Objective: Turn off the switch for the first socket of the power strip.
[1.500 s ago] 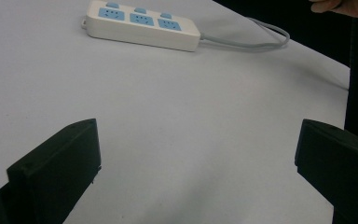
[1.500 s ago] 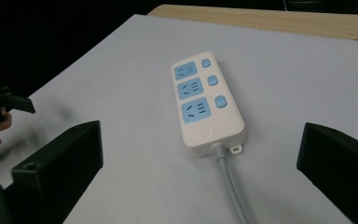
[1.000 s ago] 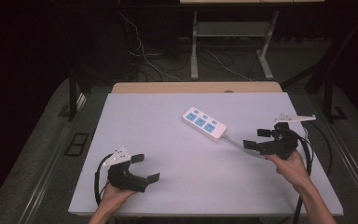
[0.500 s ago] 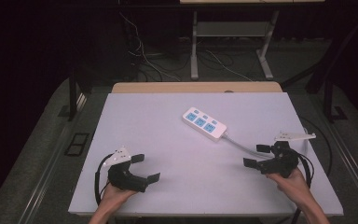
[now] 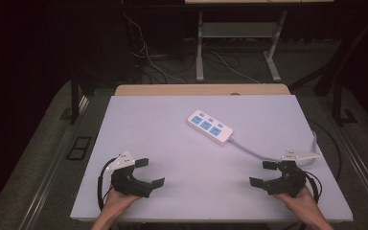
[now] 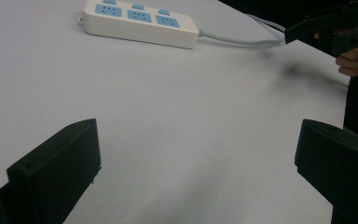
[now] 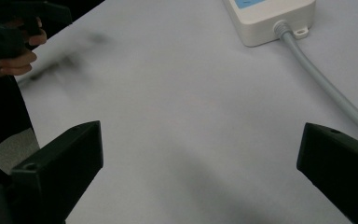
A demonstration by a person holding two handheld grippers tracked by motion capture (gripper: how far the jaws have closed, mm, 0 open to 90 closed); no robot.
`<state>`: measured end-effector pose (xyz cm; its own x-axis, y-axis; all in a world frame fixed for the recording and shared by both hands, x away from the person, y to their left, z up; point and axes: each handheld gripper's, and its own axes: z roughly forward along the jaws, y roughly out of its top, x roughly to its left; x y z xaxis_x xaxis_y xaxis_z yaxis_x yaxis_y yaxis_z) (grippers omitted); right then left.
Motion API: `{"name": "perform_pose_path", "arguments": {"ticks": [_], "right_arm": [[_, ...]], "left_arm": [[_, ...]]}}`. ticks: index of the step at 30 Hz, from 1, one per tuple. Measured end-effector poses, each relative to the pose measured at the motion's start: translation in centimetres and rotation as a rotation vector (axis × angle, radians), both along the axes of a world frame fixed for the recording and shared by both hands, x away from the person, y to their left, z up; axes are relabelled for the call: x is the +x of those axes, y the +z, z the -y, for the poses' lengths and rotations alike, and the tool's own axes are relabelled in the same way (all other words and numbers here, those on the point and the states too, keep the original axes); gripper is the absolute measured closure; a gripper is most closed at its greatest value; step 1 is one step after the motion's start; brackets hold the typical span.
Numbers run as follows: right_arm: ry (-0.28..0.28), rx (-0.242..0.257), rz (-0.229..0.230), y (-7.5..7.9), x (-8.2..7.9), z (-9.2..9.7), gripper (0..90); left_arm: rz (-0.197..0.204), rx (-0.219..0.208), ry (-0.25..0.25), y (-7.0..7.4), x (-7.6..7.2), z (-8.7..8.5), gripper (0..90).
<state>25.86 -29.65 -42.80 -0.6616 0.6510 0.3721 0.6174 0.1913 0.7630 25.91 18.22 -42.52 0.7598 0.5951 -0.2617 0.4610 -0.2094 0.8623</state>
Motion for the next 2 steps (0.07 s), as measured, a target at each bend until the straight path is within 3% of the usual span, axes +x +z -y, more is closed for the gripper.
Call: {"name": "perform_pose_path", "arguments": {"ticks": [2], "right_arm": [[-0.002, -0.003, 0.001, -0.27, -0.07, 0.10, 0.1]], "left_arm": [[-0.002, 0.003, -0.002, -0.04, 0.05, 0.03, 0.0]]}}
